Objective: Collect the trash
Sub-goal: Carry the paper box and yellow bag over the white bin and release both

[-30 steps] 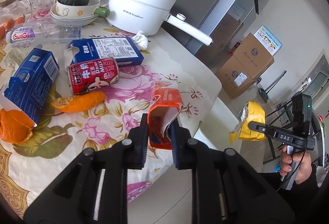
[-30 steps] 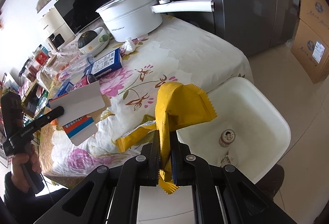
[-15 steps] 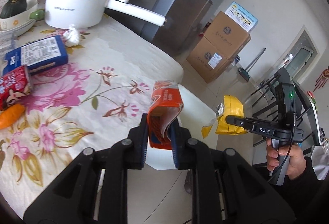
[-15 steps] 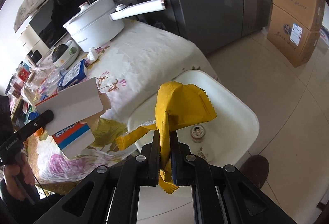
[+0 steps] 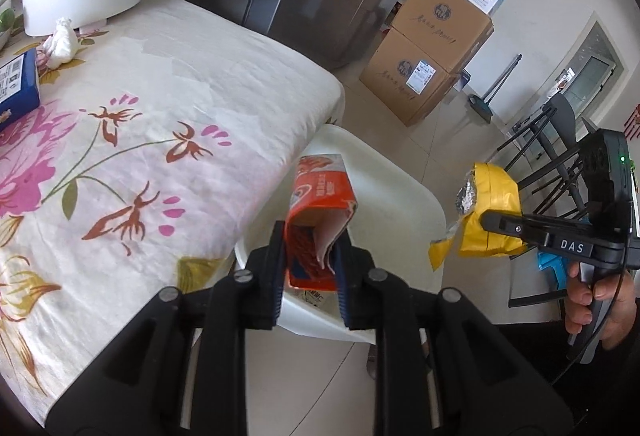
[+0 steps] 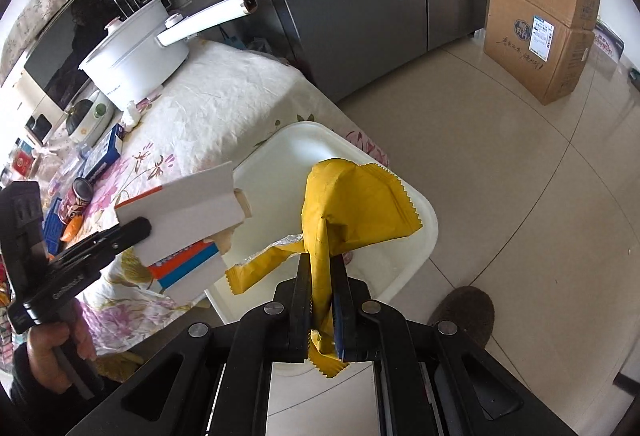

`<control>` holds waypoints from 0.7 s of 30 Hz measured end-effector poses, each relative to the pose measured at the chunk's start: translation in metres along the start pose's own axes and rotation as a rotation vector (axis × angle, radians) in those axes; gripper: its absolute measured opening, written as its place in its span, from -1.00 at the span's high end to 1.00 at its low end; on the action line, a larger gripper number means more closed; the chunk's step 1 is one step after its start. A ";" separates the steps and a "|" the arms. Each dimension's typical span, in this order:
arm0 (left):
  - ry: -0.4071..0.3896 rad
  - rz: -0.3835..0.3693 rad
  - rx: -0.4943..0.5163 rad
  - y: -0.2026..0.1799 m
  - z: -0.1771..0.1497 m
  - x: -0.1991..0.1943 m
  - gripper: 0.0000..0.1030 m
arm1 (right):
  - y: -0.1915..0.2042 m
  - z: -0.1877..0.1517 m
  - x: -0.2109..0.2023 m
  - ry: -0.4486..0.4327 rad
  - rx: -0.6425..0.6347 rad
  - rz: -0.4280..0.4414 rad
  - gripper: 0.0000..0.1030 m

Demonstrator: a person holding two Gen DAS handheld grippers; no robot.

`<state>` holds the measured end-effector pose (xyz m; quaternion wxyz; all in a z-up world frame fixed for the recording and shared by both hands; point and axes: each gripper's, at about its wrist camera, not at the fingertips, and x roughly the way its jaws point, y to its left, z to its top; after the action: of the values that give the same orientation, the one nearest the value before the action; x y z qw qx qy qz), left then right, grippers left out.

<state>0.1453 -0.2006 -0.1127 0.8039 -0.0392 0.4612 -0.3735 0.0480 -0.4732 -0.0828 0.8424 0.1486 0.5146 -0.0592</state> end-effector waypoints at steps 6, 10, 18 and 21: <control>0.002 0.016 0.010 -0.004 0.003 -0.004 0.04 | 0.003 0.000 0.002 0.001 -0.010 -0.014 0.82; -0.017 0.054 0.042 -0.006 0.004 -0.018 -0.33 | 0.006 0.001 0.004 0.002 -0.012 -0.021 0.82; -0.017 0.101 0.027 0.007 0.000 -0.042 -0.47 | 0.013 0.005 0.009 0.002 -0.021 -0.032 0.82; -0.020 0.119 0.023 0.011 -0.001 -0.050 -0.55 | 0.017 0.007 0.011 0.003 -0.025 -0.038 0.81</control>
<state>0.1361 -0.1605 -0.0823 0.8296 -0.0061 0.4506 -0.3296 0.0634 -0.4583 -0.0866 0.8420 0.1285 0.5194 -0.0688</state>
